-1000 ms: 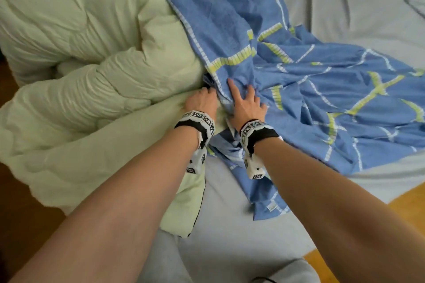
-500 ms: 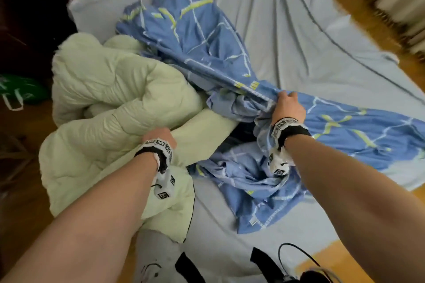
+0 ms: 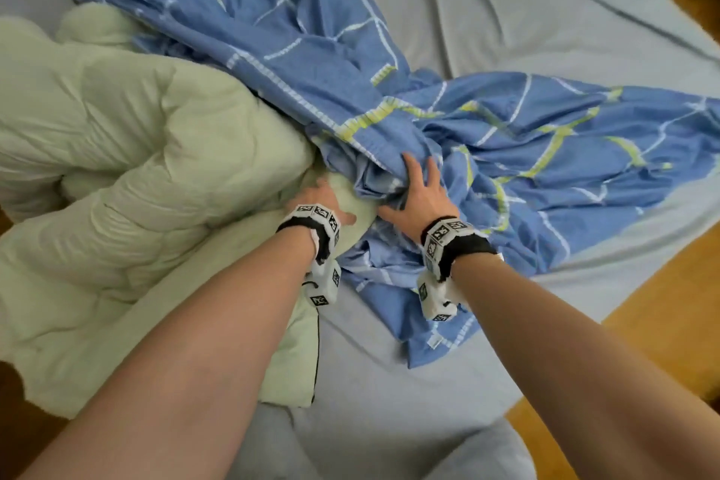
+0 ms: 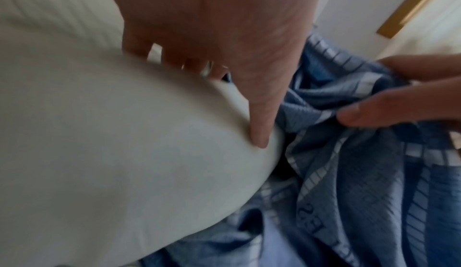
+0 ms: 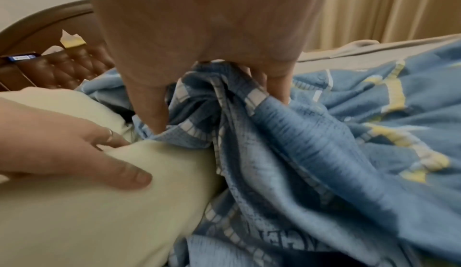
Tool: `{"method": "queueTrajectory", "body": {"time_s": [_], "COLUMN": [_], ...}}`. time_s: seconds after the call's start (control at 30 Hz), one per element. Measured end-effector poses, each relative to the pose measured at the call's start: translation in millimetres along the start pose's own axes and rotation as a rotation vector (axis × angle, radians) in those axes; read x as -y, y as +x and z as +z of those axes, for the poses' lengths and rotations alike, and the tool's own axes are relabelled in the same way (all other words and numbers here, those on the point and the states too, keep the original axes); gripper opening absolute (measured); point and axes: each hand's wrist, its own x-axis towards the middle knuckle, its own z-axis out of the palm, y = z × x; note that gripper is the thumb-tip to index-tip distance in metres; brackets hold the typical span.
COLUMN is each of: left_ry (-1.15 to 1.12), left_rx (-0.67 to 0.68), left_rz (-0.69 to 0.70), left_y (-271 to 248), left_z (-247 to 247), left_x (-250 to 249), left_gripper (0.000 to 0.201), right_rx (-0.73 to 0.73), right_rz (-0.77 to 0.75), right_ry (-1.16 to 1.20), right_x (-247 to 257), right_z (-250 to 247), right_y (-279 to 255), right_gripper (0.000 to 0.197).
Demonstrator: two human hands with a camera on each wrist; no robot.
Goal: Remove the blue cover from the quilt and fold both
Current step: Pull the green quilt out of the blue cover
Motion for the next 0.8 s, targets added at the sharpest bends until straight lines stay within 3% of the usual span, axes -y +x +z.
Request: {"method": "queueTrajectory", "body": {"time_s": [0.07,0.13,0.2,0.4,0.57,0.7,0.8], "left_ry": [0.045,0.078,0.094,0.171,0.144,0.093,-0.024], "left_rx": [0.032,0.051,0.094,0.008,0.261,0.254,0.109], "left_rz": [0.09,0.182,0.236,0.266,0.342,0.338,0.302], "left_y": [13,7,-13,-101,-147,-133,-112], "left_z": [18,28,26,-20,-3,6,-9], "left_x": [9,16,26,38,-4,-12,5], "left_gripper": [0.045,0.027,0.03,0.038,0.047,0.068,0.063], "right_rx": [-0.003,-0.001,0.027,-0.077,-0.328,-0.302,-0.088], "right_rz": [0.051,0.104,0.129,0.172,0.299,0.164,0.203], "right_ry": [-0.011,-0.066,-0.117,0.07,0.528,0.655,0.519], "right_x": [0,2,10,40,23,9,6], "right_z": [15,20,13,-79,-140,-105,-52], "right_y": [4,7,7,-18,-24,-26,-30], "right_gripper": [0.102,0.082,0.053,0.035,0.044,0.045,0.063]}}
